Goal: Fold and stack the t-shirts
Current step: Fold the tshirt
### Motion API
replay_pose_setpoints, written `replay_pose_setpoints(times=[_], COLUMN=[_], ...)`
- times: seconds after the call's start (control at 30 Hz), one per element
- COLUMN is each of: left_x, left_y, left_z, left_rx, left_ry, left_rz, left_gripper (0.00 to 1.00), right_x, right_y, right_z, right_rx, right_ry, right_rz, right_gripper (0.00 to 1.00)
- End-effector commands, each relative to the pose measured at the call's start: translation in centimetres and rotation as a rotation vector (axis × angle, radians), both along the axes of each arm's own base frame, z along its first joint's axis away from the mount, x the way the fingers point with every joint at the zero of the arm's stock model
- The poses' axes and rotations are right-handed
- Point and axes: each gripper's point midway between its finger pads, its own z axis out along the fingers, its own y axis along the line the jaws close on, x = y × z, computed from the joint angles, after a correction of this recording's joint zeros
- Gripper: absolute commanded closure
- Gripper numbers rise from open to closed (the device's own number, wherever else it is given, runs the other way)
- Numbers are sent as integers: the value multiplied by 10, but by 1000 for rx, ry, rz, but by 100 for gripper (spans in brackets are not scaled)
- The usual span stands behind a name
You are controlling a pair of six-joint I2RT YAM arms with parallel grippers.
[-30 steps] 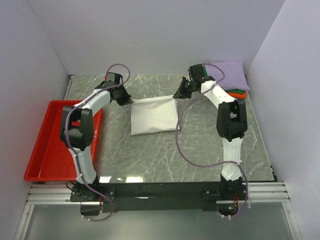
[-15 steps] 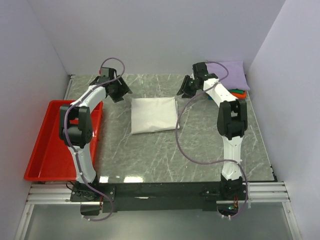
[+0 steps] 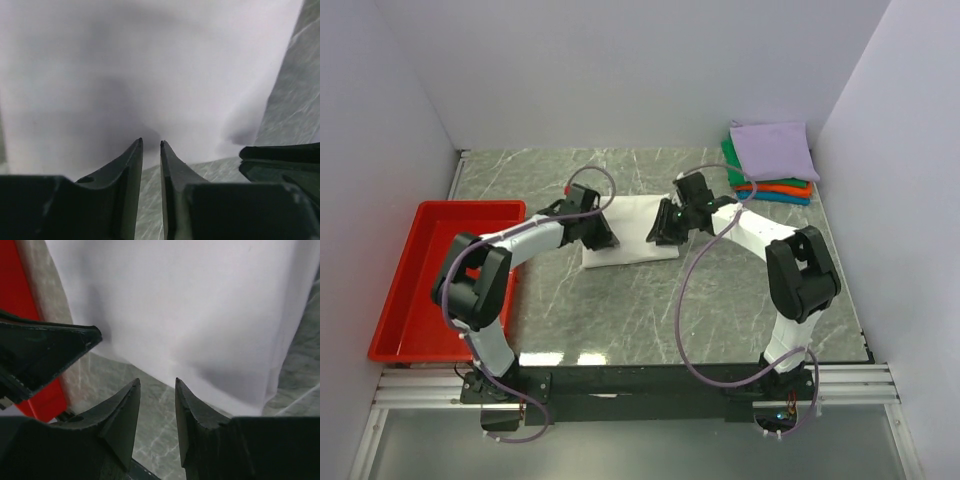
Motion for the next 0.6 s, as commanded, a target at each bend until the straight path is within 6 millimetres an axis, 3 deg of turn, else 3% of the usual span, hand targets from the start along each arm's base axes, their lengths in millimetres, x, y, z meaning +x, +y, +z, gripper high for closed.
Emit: replay_pose_setpoints(times=[0.0,0.1,0.3,0.4,0.57], left_x=[2,-3,-13,-15,-17], left_y=[-25,-31,-22,-21,-22], left_z=[6,-12,-39,-41,-41], left_rx=[-64,-36,18,24,20], left_ry=[-45,-12,43,47,52], left_rz=[-15,-32,-26,-25,-38], left_gripper=[75,77,83,84,86], right_x=[2,-4,-12,-17,-19], right_y=[11,0,-55,-64,-63], right_z=[-3,-30,-73,-84,-85], right_rx=[42,-19,-45,-78,-79], right_ry=[-27,23,104,122,121], right_rz=[0,-29,-150,-150,-138], right_gripper=[59,60,60,61,61])
